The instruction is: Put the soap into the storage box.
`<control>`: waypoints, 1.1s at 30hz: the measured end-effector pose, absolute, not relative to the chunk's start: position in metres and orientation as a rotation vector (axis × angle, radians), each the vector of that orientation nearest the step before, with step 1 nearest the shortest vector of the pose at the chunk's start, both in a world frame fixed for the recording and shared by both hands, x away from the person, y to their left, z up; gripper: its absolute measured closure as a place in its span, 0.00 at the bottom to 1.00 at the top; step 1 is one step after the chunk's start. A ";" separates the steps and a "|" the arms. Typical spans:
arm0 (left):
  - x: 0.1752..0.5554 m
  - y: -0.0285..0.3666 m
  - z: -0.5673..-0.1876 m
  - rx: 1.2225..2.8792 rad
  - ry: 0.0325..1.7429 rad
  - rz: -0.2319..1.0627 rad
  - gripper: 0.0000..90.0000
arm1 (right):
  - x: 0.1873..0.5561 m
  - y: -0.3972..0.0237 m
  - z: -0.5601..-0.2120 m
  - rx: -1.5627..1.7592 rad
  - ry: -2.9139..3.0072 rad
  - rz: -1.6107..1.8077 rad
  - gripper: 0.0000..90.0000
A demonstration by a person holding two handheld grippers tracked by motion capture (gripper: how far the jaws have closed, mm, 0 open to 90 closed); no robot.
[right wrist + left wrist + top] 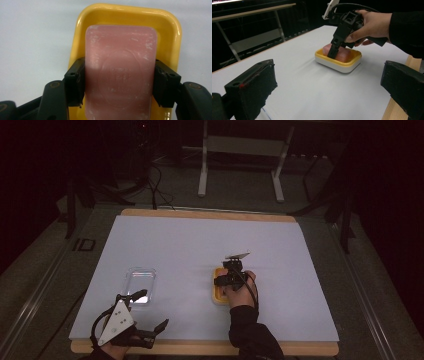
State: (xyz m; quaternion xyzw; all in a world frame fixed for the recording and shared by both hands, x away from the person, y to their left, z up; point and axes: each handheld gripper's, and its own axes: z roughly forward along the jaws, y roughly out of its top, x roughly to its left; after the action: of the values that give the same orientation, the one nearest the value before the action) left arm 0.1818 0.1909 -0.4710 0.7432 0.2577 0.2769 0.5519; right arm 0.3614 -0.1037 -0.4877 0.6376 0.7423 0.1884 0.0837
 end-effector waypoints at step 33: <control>0.185 0.189 -0.474 1.776 0.621 0.637 0.00 | 0.370 -0.133 -0.434 1.571 2.400 0.768 0.14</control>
State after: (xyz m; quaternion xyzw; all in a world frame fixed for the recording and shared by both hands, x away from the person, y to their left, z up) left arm 0.1851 0.1894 -0.4741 0.7491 0.2621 0.2686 0.5459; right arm 0.3702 -0.1326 -0.4342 0.5270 0.8053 0.2575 0.0859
